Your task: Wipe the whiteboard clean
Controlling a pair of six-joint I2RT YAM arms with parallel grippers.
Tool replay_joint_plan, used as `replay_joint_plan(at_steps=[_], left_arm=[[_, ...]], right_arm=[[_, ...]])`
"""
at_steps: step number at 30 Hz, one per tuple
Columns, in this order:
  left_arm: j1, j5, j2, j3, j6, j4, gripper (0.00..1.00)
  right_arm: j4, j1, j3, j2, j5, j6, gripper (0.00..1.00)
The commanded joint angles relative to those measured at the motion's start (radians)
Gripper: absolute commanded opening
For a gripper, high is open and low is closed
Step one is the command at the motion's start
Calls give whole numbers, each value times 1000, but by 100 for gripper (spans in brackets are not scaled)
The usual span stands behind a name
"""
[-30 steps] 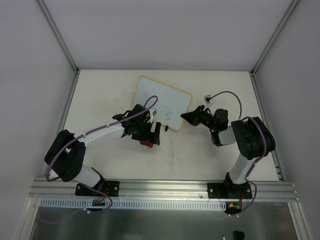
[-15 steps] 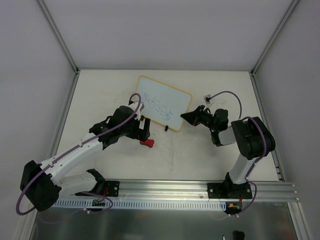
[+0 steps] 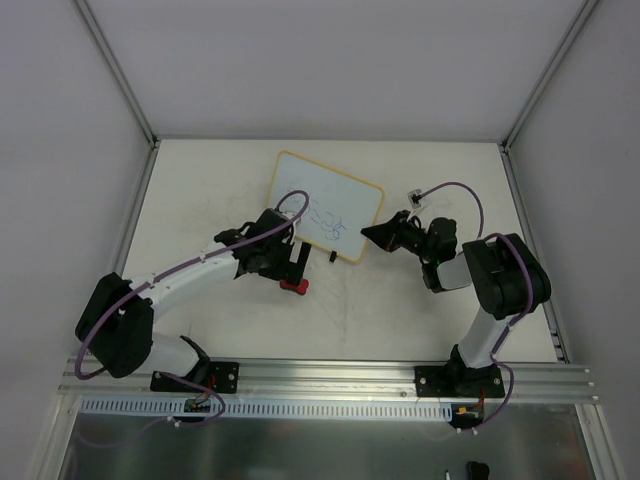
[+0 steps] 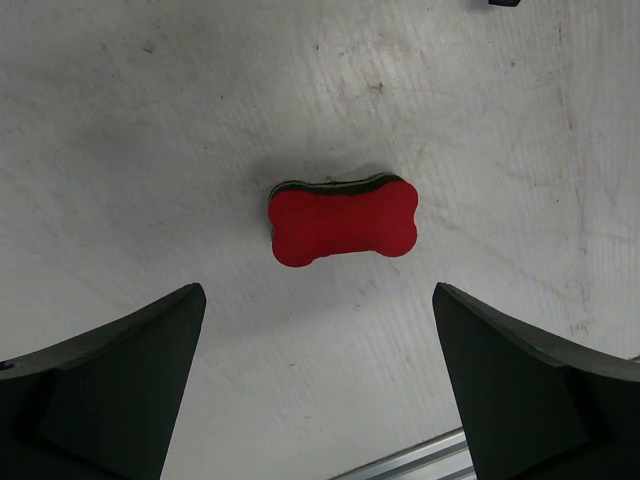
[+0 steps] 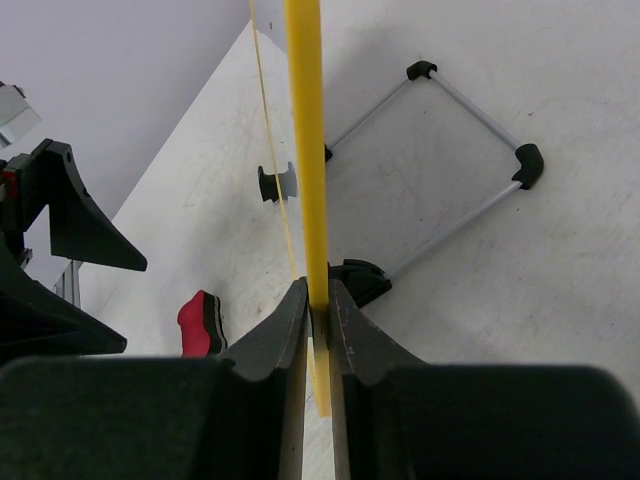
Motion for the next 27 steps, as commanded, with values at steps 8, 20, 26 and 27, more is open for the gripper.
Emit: replay_joint_plan(at_steps=[8,20,26,27], left_arm=[[-84,65,29,52,320,-16,99],[-87,268,0,27,758,0,99],[-85,379,69,32,942,-26,99],[-85,379,75,29,976,-28,99]], right_arm=[[225,-10,28,-25,1,12,9],[223,-7,32,-54,0,29,9],[223,-7,29,-66,-3,31,9],[223,-9,27,-69,-3,28,9]])
